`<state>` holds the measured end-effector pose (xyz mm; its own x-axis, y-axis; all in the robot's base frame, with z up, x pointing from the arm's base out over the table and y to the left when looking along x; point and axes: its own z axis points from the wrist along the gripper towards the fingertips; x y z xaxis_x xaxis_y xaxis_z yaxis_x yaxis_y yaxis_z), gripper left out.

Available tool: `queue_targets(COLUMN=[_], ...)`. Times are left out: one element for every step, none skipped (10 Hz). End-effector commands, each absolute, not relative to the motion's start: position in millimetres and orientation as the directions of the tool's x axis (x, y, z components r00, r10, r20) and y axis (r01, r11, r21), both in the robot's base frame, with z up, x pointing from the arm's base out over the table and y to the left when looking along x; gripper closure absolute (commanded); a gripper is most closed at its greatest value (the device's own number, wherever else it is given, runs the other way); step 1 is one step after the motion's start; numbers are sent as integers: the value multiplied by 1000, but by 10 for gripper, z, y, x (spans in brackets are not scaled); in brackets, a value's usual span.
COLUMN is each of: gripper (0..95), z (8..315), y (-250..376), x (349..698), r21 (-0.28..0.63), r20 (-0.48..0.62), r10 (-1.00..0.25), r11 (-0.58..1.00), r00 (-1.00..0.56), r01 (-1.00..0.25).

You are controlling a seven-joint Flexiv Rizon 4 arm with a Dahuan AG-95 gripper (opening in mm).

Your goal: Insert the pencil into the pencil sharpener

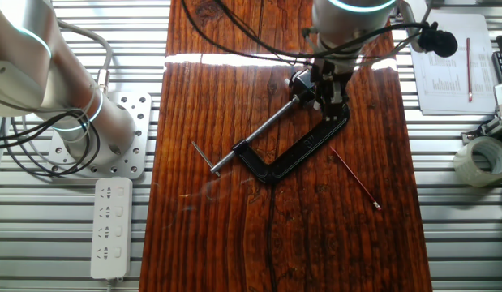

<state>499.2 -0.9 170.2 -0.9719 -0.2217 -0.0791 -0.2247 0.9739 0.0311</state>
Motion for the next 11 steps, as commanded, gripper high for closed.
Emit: queue_targets(gripper=[950, 950, 950, 950, 950, 950, 950, 950, 950, 950, 950], z=[1703, 1703, 1703, 1703, 1704, 1704, 1704, 1704, 1704, 1704, 1704], y=[1, 1, 1, 1, 1, 1, 1, 1, 1, 1, 1], x=[5002, 5002, 5002, 5002, 5002, 5002, 5002, 5002, 5002, 5002, 5002], r21=[39, 39, 39, 39, 39, 38, 38, 38, 37, 37, 37], r20=[-110, -110, -111, -111, -112, -112, -112, -112, -113, -114, -115], r10=[-297, -298, -299, -300, -303, -304, -306, -309, -313, -315, -315], r11=[952, 952, 952, 951, 950, 950, 949, 948, 947, 947, 946], r00=[-949, -948, -948, -947, -946, -946, -945, -944, -943, -942, -942], r01=[-303, -304, -305, -306, -309, -310, -312, -315, -319, -320, -321])
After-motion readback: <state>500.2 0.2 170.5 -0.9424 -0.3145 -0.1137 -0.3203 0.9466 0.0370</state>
